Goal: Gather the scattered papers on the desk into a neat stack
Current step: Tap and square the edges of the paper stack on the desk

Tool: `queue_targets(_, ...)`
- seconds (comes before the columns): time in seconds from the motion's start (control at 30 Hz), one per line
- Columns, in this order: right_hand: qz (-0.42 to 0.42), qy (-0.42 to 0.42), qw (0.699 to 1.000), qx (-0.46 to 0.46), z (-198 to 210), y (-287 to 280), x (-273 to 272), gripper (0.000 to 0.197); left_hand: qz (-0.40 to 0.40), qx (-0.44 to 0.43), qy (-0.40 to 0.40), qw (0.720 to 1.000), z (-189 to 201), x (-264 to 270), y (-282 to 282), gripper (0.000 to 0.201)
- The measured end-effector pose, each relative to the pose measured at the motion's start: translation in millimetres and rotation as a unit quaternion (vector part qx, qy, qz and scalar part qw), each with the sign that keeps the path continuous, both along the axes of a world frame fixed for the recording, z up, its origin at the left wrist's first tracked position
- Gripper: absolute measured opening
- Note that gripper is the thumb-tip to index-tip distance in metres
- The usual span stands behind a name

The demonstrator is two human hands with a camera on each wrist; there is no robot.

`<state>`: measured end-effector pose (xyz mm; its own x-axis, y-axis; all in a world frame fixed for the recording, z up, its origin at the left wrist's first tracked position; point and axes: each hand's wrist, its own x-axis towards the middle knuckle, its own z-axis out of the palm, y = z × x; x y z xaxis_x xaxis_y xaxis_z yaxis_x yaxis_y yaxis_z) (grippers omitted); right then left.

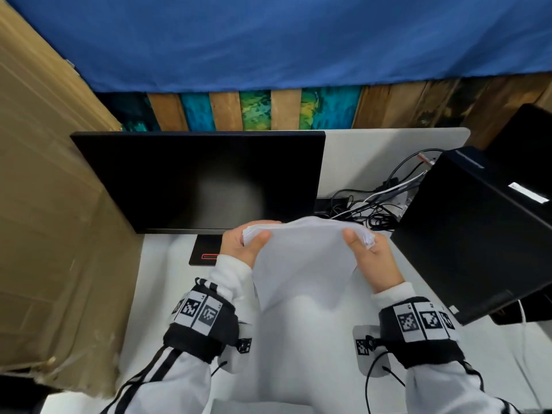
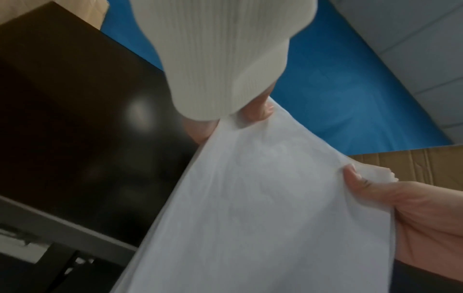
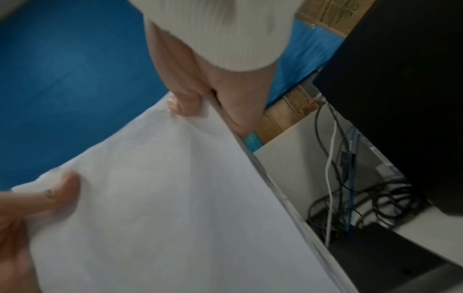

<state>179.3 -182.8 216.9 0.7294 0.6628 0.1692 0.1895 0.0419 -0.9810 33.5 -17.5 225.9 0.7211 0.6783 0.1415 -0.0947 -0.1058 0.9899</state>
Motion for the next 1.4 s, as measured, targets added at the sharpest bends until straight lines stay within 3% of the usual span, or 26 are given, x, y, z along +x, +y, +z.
queue_targets(0.17,0.039,-0.003,0.999,0.02,15.5,-14.3,5.4,0.022,-0.056,0.043,-0.002,0.997,5.6,-10.5,22.8,0.034)
queue_targets(0.27,0.059,0.006,0.997,-0.049,8.1,-17.8,11.3,0.032,-0.126,0.042,0.083,0.988,-8.3,-8.4,28.4,0.048)
queue_targets(0.33,0.036,-0.018,0.997,-0.066,5.9,-15.8,11.5,0.026,-0.101,0.041,0.135,0.985,-15.5,0.2,21.7,0.035)
queue_targets(0.4,-0.003,-0.103,0.99,-0.099,11.3,-12.8,9.8,0.019,-0.033,0.049,0.187,0.981,-15.7,8.8,13.1,0.016)
queue_targets(0.43,-0.022,-0.176,0.974,-0.138,14.5,-11.2,10.0,0.016,-0.016,0.05,0.192,0.98,-14.4,12.5,10.2,0.011)
queue_targets(0.5,-0.022,-0.318,0.909,-0.267,22.9,-7.1,7.1,0.013,-0.025,0.063,0.167,0.984,-11.1,18.3,3.5,0.02)
queue_targets(0.57,-0.005,-0.377,0.852,-0.363,28.4,-1.4,4.9,0.012,-0.061,0.082,0.148,0.984,-2.2,20.5,-2.6,0.014)
queue_targets(0.63,0.004,-0.38,0.862,-0.334,26.5,0.7,7.8,0.011,-0.068,0.09,0.142,0.983,4.8,20.8,-1.6,0.014)
queue_targets(0.7,-0.006,-0.355,0.896,-0.266,19.1,-3.0,14.2,0.01,-0.061,0.128,0.196,0.97,6.6,18.0,7.5,0.008)
queue_targets(0.8,-0.022,-0.224,0.958,-0.179,5.2,-19.2,30.6,0.021,-0.045,0.191,0.381,0.904,-14.6,-0.5,35.6,0.024)
queue_targets(0.87,-0.024,-0.142,0.978,-0.151,-3.7,-30.4,39.8,0.026,-0.017,0.172,0.467,0.867,-33.8,-20.0,54.7,0.027)
queue_targets(0.93,-0.02,-0.1,0.985,-0.137,-9.3,-35.9,44.8,0.016,0.022,0.122,0.447,0.886,-41.6,-32.6,67.9,0.016)
queue_targets(1.03,-0.018,-0.059,0.992,-0.109,-17.4,-36.6,48.4,0.033,0.122,0.03,0.278,0.952,-36.8,-38.2,74.0,0.024)
queue_targets(1.1,-0.019,-0.044,0.994,-0.098,-19.5,-34.8,51.1,0.036,0.173,0.002,0.173,0.97,-29.9,-38.4,76.6,0.019)
queue_targets(1.17,-0.025,-0.041,0.993,-0.105,-23.6,-31.5,50.5,0.038,0.179,-0.018,0.117,0.977,-29.3,-39.7,77.0,0.027)
queue_targets(1.23,-0.03,-0.051,0.99,-0.131,-35.5,-30.1,47.4,0.041,0.132,-0.019,0.137,0.982,-43.2,-41.7,74.5,0.029)
queue_targets(1.33,0.001,-0.034,0.982,-0.185,-68.7,-32.9,33.4,0.039,0.015,-0.002,0.239,0.971,-79.7,-44.8,57.1,0.036)
queue_targets(1.4,-0.03,-0.024,0.973,-0.229,-89.0,-36.4,28.6,0.034,0.017,-0.011,0.268,0.963,-94.8,-40.7,47.6,0.03)
